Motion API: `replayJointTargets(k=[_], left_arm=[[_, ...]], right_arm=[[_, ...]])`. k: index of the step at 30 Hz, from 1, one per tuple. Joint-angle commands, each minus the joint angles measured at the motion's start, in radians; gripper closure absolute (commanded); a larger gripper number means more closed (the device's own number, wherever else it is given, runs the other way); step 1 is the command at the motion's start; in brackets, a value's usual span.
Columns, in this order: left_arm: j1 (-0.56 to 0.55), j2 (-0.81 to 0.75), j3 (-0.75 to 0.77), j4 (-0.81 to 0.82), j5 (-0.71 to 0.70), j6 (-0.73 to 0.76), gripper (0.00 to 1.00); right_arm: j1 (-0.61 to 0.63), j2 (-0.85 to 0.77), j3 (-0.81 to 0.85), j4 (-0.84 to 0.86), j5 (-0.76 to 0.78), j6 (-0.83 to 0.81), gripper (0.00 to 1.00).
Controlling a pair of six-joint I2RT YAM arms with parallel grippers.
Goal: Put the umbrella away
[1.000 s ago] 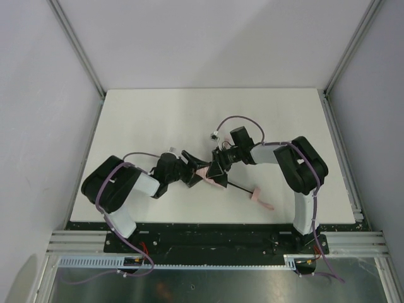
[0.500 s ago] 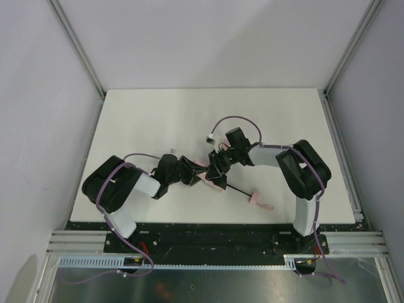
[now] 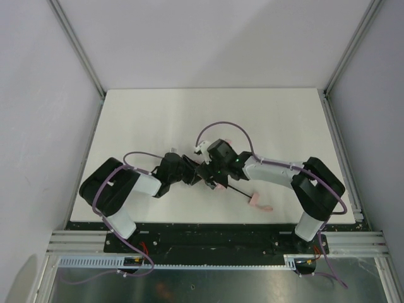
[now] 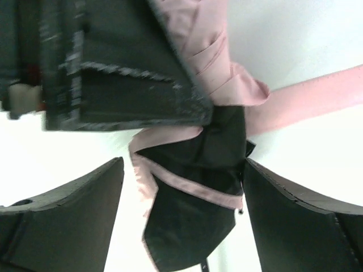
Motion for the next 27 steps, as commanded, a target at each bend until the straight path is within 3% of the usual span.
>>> replayJointTargets(k=[1, 8, 12, 18, 21, 25, 27], left_arm=[[-0.016, 0.022, -0.001, -0.211, -0.110, 0.099, 0.89], [-0.018, 0.014, 0.004, -0.228, -0.115, 0.110, 0.90], [-0.018, 0.013, 0.010, -0.234, -0.112, 0.117, 0.90], [-0.019, 0.013, 0.022, -0.240, -0.107, 0.134, 0.92], [-0.020, 0.003, 0.025, -0.240, -0.104, 0.138, 0.91], [-0.020, -0.019, 0.038, -0.240, -0.072, 0.151, 0.91], [-0.019, -0.038, 0.037, -0.241, -0.066, 0.150, 0.85]], right_arm=[[0.105, -0.038, 0.003, -0.087, 0.308, -0.020, 0.13], [0.157, 0.063, 0.004, 0.024, 0.480, -0.059, 0.15], [0.150, 0.114, 0.004, 0.079, 0.526, -0.061, 0.31], [0.127, 0.162, -0.011, 0.103, 0.469, -0.041, 0.54], [0.108, 0.171, -0.023, 0.098, 0.372, -0.024, 0.68], [0.038, 0.188, -0.049, 0.079, 0.096, -0.013, 0.87], [-0.008, 0.202, -0.060, 0.065, -0.039, -0.007, 0.96]])
